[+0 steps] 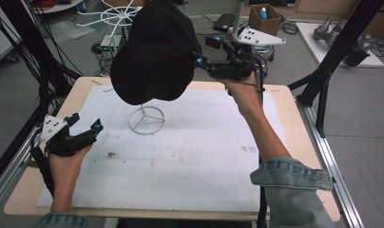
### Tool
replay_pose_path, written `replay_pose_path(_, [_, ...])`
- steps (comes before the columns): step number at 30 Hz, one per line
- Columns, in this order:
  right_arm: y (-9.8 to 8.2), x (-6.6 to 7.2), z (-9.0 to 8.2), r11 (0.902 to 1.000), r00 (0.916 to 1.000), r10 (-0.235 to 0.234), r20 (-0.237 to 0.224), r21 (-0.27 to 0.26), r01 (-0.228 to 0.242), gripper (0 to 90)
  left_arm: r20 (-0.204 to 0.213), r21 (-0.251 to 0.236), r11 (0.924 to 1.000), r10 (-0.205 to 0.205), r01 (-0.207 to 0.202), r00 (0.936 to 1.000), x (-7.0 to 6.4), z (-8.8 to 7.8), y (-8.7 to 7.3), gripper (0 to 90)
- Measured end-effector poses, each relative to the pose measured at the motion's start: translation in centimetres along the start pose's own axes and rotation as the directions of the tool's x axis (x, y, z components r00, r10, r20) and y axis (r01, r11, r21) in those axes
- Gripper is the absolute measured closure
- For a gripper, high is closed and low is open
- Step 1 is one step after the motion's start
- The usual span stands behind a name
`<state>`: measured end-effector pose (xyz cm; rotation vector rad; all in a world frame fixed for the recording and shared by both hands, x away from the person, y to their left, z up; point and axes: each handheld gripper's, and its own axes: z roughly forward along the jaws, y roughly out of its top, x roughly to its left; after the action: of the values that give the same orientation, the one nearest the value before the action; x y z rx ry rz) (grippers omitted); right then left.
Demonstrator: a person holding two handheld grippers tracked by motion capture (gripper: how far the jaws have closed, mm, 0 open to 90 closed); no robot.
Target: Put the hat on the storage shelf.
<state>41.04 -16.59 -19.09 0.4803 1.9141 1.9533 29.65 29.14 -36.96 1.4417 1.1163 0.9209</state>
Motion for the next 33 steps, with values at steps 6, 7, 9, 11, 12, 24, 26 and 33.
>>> replay_pose_path(6, [0.7,-0.3,-2.3,0.9996,0.9968,-0.028,0.074,0.0,0.028,14.0,0.002,0.004,1.0,0.002,-0.002,1.0,-0.1,0.2,-0.1,20.4])
replay_pose_path(7, [0.8,-0.4,-2.8,0.9995,0.9956,-0.03,0.089,-0.002,0.03,12.5,0.003,0.004,1.0,-0.001,0.001,1.0,-0.2,0.3,-0.1,20.4])
replay_pose_path(9, [0.9,-0.6,-3.7,0.9995,0.9928,-0.032,0.116,-0.002,0.033,12.2,0.006,0.007,1.0,0.005,-0.005,1.0,-0.3,0.3,-0.2,20.4])
replay_pose_path(11, [0.7,-0.9,-5.1,0.9988,0.9868,-0.036,0.158,-0.027,0.041,11.3,0.01,0.013,0.9999,0.01,-0.01,0.9999,-0.5,0.4,-0.2,20.4])
replay_pose_path(12, [0.6,-1.1,-5.8,0.9989,0.985,-0.037,0.169,-0.023,0.041,11.3,0.009,0.012,0.9999,0.009,-0.009,0.9999,-0.5,0.5,-0.2,20.4])
replay_pose_path(24, [-2.7,-3.1,-14.4,0.9983,0.931,0.014,0.365,-0.057,0.008,11.3,0.011,0.023,0.9995,0.02,-0.02,0.9997,-0.8,0.6,-0.4,20.4])
replay_pose_path(26, [-3.4,-3.1,-15.4,0.9982,0.9228,0.022,0.385,-0.061,0.002,11.3,0.011,0.021,0.9996,0.019,-0.019,0.9998,-0.9,0.7,-0.5,20.4])
replay_pose_path(33, [-6.7,-2.8,-18.6,0.9977,0.8931,0.049,0.447,-0.065,-0.022,11.3,0.001,0.027,0.9994,0.02,-0.02,0.9998,-0.8,0.9,-0.8,20.4])
